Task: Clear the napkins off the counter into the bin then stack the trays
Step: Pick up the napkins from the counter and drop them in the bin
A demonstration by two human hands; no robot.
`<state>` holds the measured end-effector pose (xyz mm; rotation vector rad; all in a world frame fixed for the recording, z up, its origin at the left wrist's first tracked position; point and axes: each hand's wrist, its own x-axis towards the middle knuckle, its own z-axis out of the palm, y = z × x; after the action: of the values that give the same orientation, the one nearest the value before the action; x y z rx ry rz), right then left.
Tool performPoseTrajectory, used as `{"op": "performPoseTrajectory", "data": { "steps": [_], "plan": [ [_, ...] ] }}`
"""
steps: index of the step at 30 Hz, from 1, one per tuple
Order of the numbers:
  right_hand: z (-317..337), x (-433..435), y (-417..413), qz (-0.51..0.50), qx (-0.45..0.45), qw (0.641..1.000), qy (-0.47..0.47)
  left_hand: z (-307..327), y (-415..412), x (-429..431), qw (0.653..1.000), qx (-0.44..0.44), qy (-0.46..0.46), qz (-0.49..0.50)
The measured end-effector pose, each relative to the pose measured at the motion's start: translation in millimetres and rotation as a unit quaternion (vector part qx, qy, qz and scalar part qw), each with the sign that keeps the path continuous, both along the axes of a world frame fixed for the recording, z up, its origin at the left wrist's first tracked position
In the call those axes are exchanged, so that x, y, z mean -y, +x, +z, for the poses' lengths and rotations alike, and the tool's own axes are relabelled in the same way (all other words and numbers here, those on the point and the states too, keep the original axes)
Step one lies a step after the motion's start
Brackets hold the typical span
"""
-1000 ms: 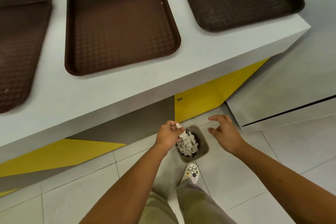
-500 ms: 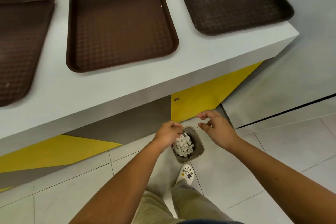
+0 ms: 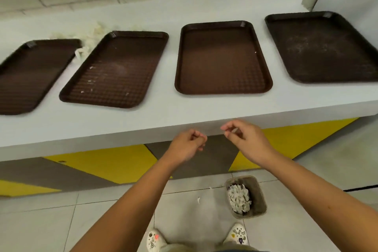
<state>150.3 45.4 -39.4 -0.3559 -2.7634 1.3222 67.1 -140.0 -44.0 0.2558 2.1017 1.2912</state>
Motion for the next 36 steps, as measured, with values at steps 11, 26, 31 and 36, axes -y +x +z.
{"op": "performPoseTrajectory", "data": {
  "steps": [11, 26, 31, 36],
  "plan": [
    [49, 171, -116, 0.056, -0.070, 0.996, 0.004, 70, -88, 224, 0.990, -0.093, -0.025, 0.099],
    [95, 295, -262, 0.075, -0.104, 0.991, -0.034, 109, -227, 355, 0.970, -0.178, -0.052, 0.156],
    [93, 288, -326, 0.085, -0.096, 0.992, -0.013, 95, -292, 358, 0.967, -0.185, -0.080, 0.154],
    [95, 277, -391, 0.075, -0.070, 0.995, -0.019, 90, -352, 358, 0.948, -0.252, -0.154, 0.116]
  ]
}}
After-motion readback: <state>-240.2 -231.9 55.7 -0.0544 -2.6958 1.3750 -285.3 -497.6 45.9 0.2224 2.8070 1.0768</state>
